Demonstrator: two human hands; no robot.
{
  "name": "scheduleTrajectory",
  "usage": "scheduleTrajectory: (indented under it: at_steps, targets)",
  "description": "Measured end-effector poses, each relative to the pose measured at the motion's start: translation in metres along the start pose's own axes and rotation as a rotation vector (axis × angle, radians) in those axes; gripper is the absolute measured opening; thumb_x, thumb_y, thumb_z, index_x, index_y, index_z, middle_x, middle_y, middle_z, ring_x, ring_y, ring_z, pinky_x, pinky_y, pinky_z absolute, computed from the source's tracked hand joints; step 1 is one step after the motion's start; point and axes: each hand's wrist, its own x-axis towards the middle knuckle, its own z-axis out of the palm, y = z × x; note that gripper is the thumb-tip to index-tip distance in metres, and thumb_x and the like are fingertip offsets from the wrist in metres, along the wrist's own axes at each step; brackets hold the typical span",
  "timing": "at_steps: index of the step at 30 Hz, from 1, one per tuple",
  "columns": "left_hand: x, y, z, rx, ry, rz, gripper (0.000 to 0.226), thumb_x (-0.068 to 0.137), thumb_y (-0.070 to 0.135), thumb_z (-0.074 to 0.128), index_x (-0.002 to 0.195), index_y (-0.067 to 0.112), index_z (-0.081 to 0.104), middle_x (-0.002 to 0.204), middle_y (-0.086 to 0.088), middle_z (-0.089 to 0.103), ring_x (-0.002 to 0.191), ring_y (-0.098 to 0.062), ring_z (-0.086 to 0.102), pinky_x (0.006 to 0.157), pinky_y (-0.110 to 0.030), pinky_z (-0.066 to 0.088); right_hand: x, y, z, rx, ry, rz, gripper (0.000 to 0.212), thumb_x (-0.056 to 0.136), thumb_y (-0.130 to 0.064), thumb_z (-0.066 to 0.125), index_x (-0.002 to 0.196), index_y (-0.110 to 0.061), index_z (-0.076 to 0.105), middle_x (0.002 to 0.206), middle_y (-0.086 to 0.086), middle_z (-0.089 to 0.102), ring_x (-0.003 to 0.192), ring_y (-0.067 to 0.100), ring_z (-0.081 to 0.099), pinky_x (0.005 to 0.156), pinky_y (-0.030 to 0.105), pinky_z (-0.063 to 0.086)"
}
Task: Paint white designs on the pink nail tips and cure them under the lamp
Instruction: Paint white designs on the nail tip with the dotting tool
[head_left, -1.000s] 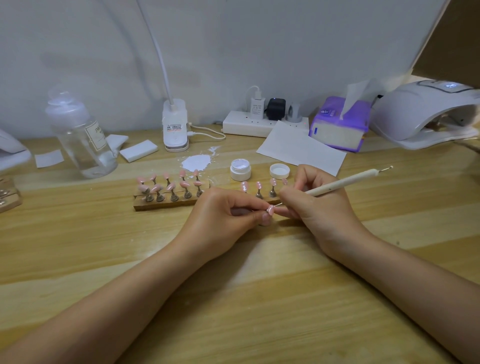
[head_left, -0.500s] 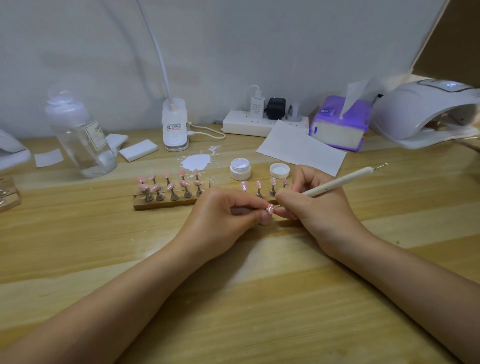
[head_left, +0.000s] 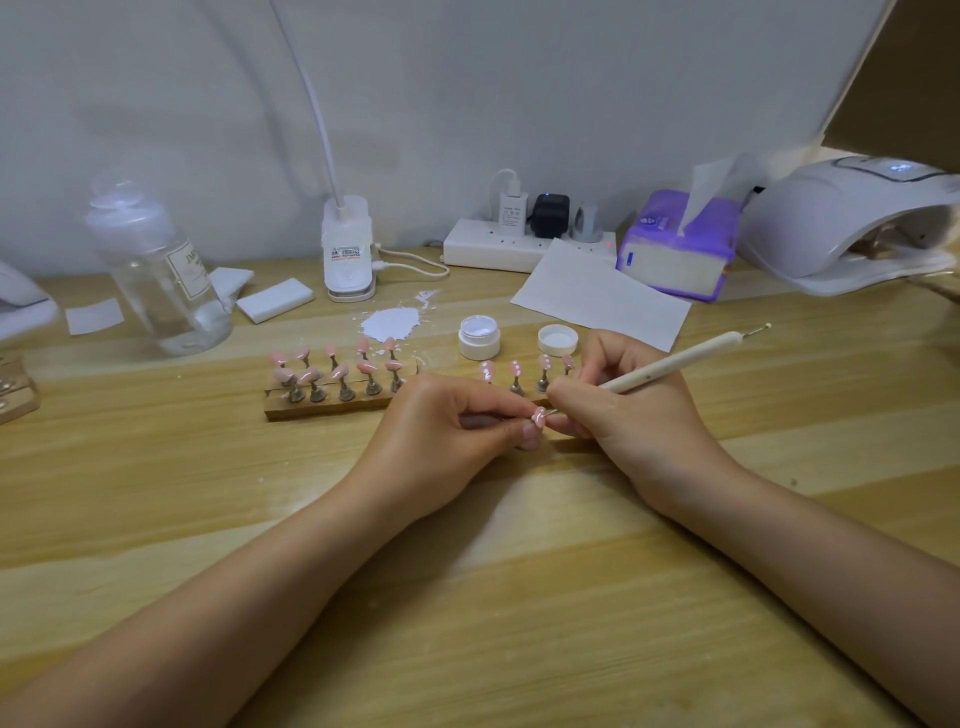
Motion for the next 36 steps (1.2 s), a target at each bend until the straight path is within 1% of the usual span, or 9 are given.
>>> scheduleTrajectory:
  at_steps: [4, 7, 11, 20, 27, 31, 36]
  targets:
    - [-0.0001, 0.0001, 0.0004, 0.005, 0.001, 0.001, 0.018, 0.076, 0.004, 0.071, 0.08, 0.021, 0.073, 0.062, 0.018, 0.068, 0.064, 0.01, 0.061, 0.066, -0.006, 0.047, -0.0002, -0.0005, 0.0001, 0.025, -0.004, 0.004, 0.038, 0.074, 0.013, 0.057, 0.054, -0.01, 0.035, 0.039, -0.011, 0.037, 0.038, -0.002, 0.045, 0.048, 0.014, 0.046]
    - [-0.0004, -0.0002, 0.0004, -0.018, 0.002, -0.01, 0.02, 0.076, 0.003, 0.07, 0.079, 0.023, 0.072, 0.064, 0.016, 0.07, 0.067, 0.005, 0.064, 0.07, -0.009, 0.05, 0.0004, -0.0003, 0.0005, 0.021, -0.003, 0.006, 0.039, 0.073, 0.014, 0.057, 0.053, -0.011, 0.035, 0.039, -0.011, 0.037, 0.039, -0.002, 0.045, 0.048, 0.015, 0.047]
    - [0.0, 0.0, 0.0008, -0.022, 0.002, -0.018, 0.018, 0.076, 0.003, 0.071, 0.079, 0.02, 0.073, 0.066, 0.014, 0.071, 0.068, 0.005, 0.064, 0.071, -0.011, 0.051, 0.0006, -0.0002, 0.0007, 0.027, 0.003, 0.007, 0.039, 0.073, 0.014, 0.056, 0.052, -0.011, 0.035, 0.039, -0.01, 0.037, 0.039, -0.002, 0.044, 0.048, 0.014, 0.047]
    - [-0.0001, -0.0009, 0.0006, -0.017, 0.011, -0.019, 0.02, 0.076, 0.004, 0.071, 0.078, 0.023, 0.073, 0.071, 0.009, 0.073, 0.069, 0.001, 0.066, 0.074, -0.014, 0.053, 0.0001, -0.0007, 0.0006, 0.025, 0.006, 0.007, 0.039, 0.073, 0.014, 0.057, 0.053, -0.011, 0.035, 0.04, -0.009, 0.036, 0.038, -0.002, 0.043, 0.047, 0.014, 0.047]
    - [-0.0001, -0.0004, 0.0006, -0.013, 0.012, -0.014, 0.019, 0.075, 0.004, 0.071, 0.079, 0.022, 0.073, 0.067, 0.012, 0.071, 0.067, 0.004, 0.065, 0.068, -0.009, 0.049, 0.0003, -0.0003, 0.0003, 0.002, 0.006, 0.0, 0.038, 0.072, 0.012, 0.058, 0.053, -0.012, 0.035, 0.04, -0.01, 0.036, 0.038, -0.002, 0.044, 0.049, 0.016, 0.045]
    - [0.0001, 0.0, 0.0009, -0.013, 0.004, -0.011, 0.019, 0.076, 0.004, 0.071, 0.079, 0.022, 0.073, 0.064, 0.016, 0.07, 0.066, 0.007, 0.063, 0.067, -0.007, 0.047, 0.0, -0.0007, 0.0002, 0.013, 0.009, 0.006, 0.039, 0.073, 0.014, 0.057, 0.053, -0.01, 0.034, 0.04, -0.01, 0.035, 0.038, -0.002, 0.044, 0.048, 0.015, 0.047]
    - [-0.0001, -0.0001, 0.0009, -0.024, 0.004, -0.015, 0.018, 0.076, 0.003, 0.07, 0.078, 0.021, 0.073, 0.066, 0.012, 0.071, 0.067, 0.005, 0.064, 0.067, -0.008, 0.048, 0.0001, -0.0009, 0.0007, 0.02, -0.001, 0.003, 0.04, 0.074, 0.014, 0.057, 0.053, -0.011, 0.034, 0.039, -0.011, 0.036, 0.038, -0.002, 0.044, 0.047, 0.013, 0.048]
